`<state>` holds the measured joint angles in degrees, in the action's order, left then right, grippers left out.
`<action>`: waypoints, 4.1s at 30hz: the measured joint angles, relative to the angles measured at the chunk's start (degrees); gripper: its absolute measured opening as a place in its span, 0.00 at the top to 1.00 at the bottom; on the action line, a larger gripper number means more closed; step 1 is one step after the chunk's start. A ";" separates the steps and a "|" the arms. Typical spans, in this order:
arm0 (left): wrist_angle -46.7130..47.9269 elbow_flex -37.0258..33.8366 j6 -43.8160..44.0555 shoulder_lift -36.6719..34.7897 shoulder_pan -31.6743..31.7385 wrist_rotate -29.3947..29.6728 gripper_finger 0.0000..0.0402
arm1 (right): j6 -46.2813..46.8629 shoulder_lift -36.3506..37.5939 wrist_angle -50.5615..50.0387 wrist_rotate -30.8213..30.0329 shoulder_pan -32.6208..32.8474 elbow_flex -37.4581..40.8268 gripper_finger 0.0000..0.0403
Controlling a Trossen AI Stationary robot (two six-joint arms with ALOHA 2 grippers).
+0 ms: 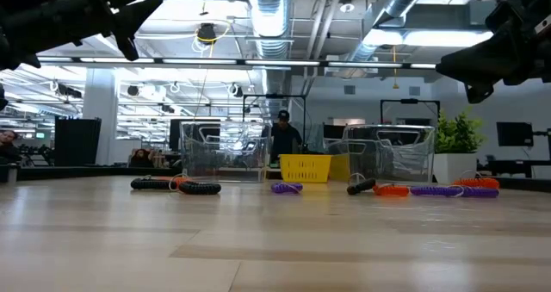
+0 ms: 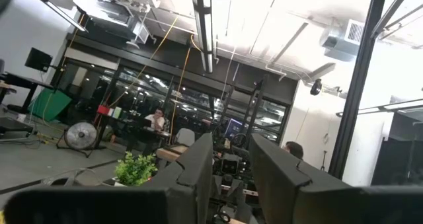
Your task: Sort spring keychains
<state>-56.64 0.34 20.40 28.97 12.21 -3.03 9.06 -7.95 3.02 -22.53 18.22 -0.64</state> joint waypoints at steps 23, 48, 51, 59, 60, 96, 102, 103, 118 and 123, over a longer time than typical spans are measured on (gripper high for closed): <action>0.00 0.00 0.00 0.00 0.02 0.00 0.75 | 0.00 -0.01 0.00 0.00 0.01 0.02 0.82; 0.00 0.00 -0.01 -0.01 0.01 0.00 0.75 | 0.00 0.00 0.00 0.00 0.01 0.02 0.82; 0.00 0.02 -0.01 -0.01 0.02 0.00 0.75 | 0.00 -0.02 -0.02 -0.02 0.00 0.00 0.82; 0.00 0.00 -0.01 -0.01 0.02 0.00 0.75 | -4.79 -0.01 0.28 -0.04 0.02 0.02 0.82; 0.00 0.00 0.00 -0.02 0.00 0.00 0.75 | -4.82 0.00 0.41 -0.09 0.01 0.02 0.82; -0.60 3.84 -10.15 8.66 -0.13 -7.54 0.75 | -5.12 -15.12 19.70 0.05 -0.35 0.07 0.82; -4.79 3.96 -11.51 8.94 -0.11 -7.02 0.75 | -10.89 -21.57 19.76 0.05 -0.35 0.07 0.82; -6.52 3.96 -11.52 8.92 -0.11 -6.41 0.75 | -11.02 -22.23 19.76 0.05 -0.35 0.05 0.82; -7.39 7.69 -7.22 24.72 -7.56 -11.23 0.75 | 6.64 -31.18 -22.34 0.68 -0.31 -18.63 0.82; -7.16 13.23 -12.80 35.22 -11.79 -17.23 0.75 | 15.98 -36.38 -31.36 0.53 -0.31 -20.78 0.82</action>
<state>-63.81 13.57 7.60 64.19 0.41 -20.25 25.04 -44.33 -28.34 -22.00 17.91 -21.42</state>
